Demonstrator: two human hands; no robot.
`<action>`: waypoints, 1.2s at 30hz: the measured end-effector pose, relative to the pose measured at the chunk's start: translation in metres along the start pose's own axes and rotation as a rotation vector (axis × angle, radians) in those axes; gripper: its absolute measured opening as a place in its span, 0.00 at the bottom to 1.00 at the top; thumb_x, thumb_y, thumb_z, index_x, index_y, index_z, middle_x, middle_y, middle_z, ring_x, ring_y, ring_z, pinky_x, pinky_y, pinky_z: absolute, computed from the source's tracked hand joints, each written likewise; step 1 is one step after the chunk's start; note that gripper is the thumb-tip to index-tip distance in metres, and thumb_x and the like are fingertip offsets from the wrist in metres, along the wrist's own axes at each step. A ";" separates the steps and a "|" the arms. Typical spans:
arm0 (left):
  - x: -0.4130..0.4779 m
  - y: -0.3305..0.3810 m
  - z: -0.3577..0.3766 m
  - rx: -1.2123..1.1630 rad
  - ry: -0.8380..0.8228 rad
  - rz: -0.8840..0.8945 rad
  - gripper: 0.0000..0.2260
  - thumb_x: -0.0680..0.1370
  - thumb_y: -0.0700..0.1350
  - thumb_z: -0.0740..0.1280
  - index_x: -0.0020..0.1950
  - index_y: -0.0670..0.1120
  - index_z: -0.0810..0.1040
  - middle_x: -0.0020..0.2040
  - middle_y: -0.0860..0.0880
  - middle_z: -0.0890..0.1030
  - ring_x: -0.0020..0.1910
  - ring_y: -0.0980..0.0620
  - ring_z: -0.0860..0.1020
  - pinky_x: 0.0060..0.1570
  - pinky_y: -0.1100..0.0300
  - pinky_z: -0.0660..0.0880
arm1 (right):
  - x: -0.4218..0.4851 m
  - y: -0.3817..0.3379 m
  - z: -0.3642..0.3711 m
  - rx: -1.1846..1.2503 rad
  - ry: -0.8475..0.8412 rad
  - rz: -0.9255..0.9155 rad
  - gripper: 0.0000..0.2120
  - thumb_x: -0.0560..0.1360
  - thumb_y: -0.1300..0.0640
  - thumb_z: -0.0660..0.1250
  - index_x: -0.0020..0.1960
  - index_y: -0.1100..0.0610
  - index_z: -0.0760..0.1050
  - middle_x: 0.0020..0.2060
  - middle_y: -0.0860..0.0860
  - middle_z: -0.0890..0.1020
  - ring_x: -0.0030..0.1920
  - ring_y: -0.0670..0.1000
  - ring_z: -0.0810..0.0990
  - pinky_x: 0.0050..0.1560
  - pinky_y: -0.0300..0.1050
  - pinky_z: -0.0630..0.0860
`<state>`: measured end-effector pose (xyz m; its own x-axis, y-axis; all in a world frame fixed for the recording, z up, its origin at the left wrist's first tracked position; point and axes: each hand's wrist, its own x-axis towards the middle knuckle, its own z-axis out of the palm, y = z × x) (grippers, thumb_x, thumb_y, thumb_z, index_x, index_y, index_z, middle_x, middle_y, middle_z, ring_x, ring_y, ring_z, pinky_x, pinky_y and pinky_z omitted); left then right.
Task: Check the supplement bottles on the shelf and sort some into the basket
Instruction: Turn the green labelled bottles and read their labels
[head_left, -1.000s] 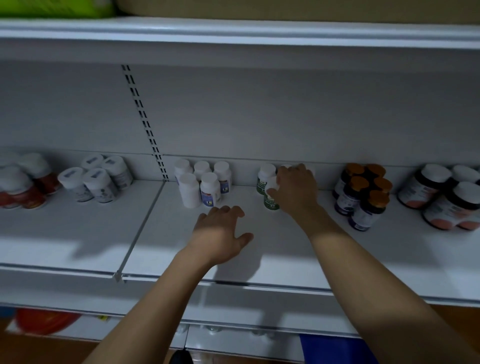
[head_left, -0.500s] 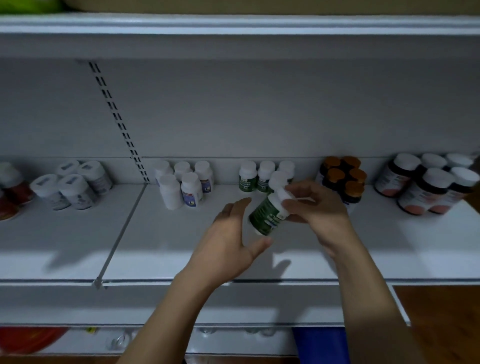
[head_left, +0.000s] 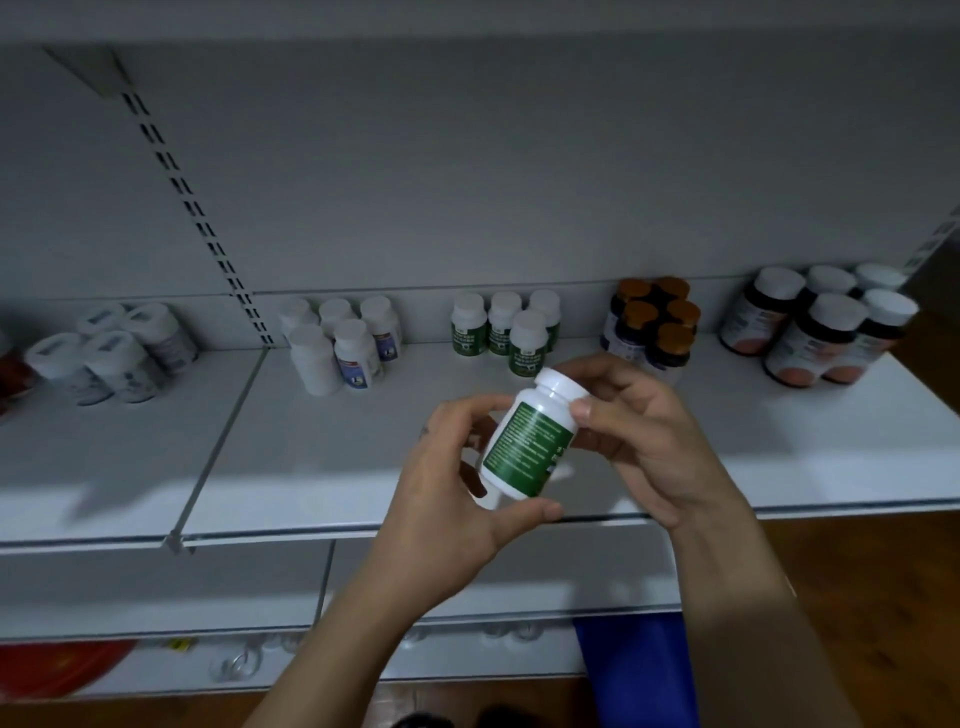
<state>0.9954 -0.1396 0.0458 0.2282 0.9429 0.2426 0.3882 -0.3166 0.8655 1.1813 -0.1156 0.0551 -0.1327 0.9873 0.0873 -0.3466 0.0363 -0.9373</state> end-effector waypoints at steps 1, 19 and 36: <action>-0.001 -0.001 -0.001 0.009 0.008 0.010 0.31 0.61 0.51 0.82 0.58 0.63 0.71 0.54 0.59 0.75 0.54 0.59 0.74 0.42 0.66 0.74 | 0.000 0.001 0.002 -0.018 0.013 0.006 0.10 0.68 0.65 0.67 0.47 0.55 0.81 0.43 0.53 0.84 0.42 0.49 0.82 0.39 0.43 0.80; 0.010 -0.014 -0.038 -0.024 -0.043 0.047 0.29 0.65 0.48 0.80 0.62 0.58 0.72 0.56 0.56 0.72 0.54 0.63 0.71 0.47 0.75 0.68 | 0.010 -0.002 0.050 -0.225 0.281 0.050 0.09 0.73 0.62 0.68 0.53 0.56 0.80 0.47 0.53 0.85 0.46 0.50 0.84 0.40 0.42 0.79; 0.020 -0.047 -0.076 -0.128 -0.050 0.051 0.25 0.73 0.46 0.75 0.67 0.56 0.71 0.60 0.57 0.76 0.58 0.58 0.76 0.53 0.59 0.76 | 0.032 0.013 0.084 -0.317 0.269 -0.018 0.11 0.75 0.64 0.68 0.54 0.53 0.80 0.49 0.50 0.85 0.51 0.51 0.83 0.48 0.47 0.81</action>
<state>0.9133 -0.0976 0.0432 0.2904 0.9186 0.2681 0.2591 -0.3452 0.9021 1.0941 -0.0967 0.0743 0.1330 0.9897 0.0526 -0.0379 0.0581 -0.9976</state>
